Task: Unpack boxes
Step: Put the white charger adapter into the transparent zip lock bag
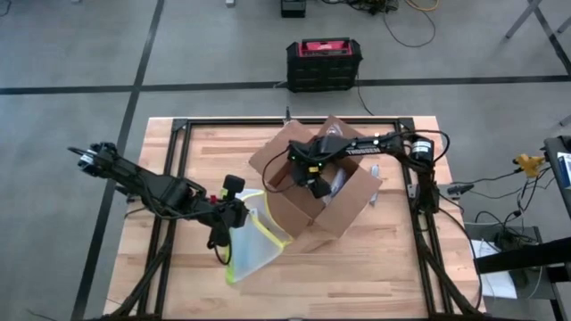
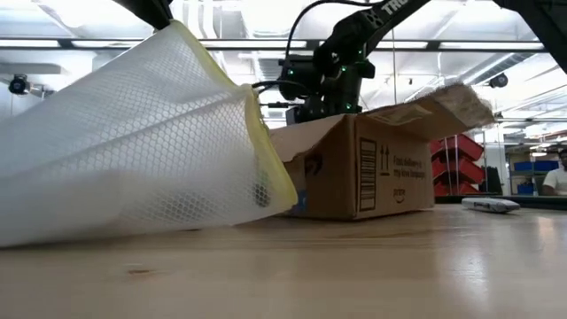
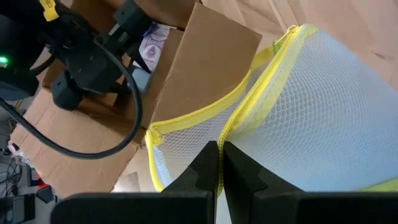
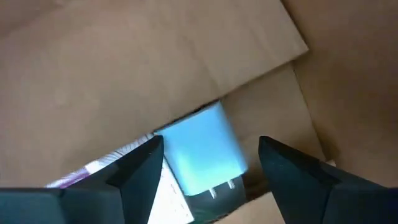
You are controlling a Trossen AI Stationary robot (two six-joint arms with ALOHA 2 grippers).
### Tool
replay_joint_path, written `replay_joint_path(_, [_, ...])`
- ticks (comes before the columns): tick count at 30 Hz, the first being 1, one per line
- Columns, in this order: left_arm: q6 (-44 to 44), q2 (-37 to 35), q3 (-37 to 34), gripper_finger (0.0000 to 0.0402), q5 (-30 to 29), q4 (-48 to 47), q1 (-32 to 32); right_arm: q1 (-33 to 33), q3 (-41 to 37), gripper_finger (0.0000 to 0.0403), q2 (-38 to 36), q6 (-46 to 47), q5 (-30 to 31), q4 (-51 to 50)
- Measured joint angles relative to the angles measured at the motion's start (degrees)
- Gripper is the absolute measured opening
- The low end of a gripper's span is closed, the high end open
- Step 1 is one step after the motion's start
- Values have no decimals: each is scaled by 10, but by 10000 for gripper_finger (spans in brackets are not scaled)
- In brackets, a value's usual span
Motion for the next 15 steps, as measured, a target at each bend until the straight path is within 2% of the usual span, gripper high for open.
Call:
replay_joint_path(10, [-3, 0, 0, 0, 0, 2, 0, -4, 2, 211, 26, -23, 12, 17])
replay_joint_path(15, [-3, 0, 0, 0, 0, 2, 0, -3, 1, 198, 26, -18, 51, 16])
